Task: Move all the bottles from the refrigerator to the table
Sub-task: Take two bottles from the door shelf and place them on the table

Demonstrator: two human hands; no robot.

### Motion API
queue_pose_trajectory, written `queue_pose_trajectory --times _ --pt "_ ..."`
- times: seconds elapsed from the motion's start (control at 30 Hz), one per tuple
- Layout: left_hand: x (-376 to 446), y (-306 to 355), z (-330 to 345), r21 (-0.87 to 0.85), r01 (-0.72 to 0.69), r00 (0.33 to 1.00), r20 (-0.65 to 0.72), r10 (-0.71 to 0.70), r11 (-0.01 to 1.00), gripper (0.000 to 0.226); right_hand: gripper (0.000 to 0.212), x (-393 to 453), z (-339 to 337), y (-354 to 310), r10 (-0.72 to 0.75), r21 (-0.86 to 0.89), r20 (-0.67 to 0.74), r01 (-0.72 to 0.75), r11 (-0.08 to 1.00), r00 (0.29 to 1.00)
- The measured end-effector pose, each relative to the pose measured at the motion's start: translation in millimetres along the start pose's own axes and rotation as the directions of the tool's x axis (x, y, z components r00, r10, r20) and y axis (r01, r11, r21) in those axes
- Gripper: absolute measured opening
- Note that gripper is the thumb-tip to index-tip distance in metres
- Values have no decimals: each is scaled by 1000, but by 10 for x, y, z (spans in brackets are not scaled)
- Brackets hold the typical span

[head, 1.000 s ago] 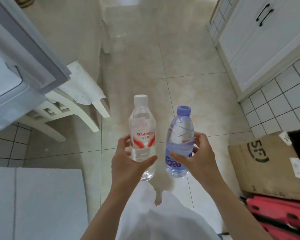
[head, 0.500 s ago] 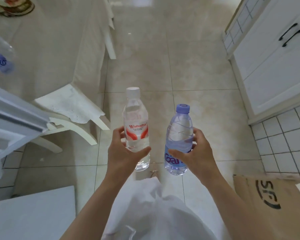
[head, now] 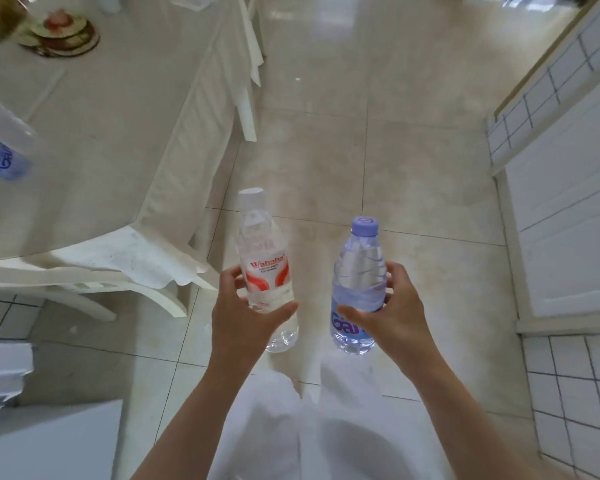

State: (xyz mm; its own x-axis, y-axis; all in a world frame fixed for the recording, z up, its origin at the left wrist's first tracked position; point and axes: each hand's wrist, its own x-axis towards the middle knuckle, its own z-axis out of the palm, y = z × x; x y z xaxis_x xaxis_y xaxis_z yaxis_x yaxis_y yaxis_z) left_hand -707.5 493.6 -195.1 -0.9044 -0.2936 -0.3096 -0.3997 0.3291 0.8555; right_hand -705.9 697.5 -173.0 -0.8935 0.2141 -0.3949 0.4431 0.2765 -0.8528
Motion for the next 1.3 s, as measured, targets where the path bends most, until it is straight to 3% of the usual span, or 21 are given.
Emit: queue_pose_trajectory --times 0.2,0.47,0.87,1.3 --pt "426 394 470 -57 61 985 -156 -69 997 78 67 937 -293 -338 -65 -48 154 73 996 986" --pt "823 835 651 -157 162 907 -365 -210 974 81 66 2025 -226 -961 -167 -182 387 253 950 907" --pt "1853 769 16 -360 181 763 -535 -362 915 73 67 2888 1209 -1790 -181 -163 636 360 919 750" --pt "3447 810 -1347 -366 139 664 -655 -361 920 74 72 3673 2980 -2932 -240 -126 700 447 886 672"
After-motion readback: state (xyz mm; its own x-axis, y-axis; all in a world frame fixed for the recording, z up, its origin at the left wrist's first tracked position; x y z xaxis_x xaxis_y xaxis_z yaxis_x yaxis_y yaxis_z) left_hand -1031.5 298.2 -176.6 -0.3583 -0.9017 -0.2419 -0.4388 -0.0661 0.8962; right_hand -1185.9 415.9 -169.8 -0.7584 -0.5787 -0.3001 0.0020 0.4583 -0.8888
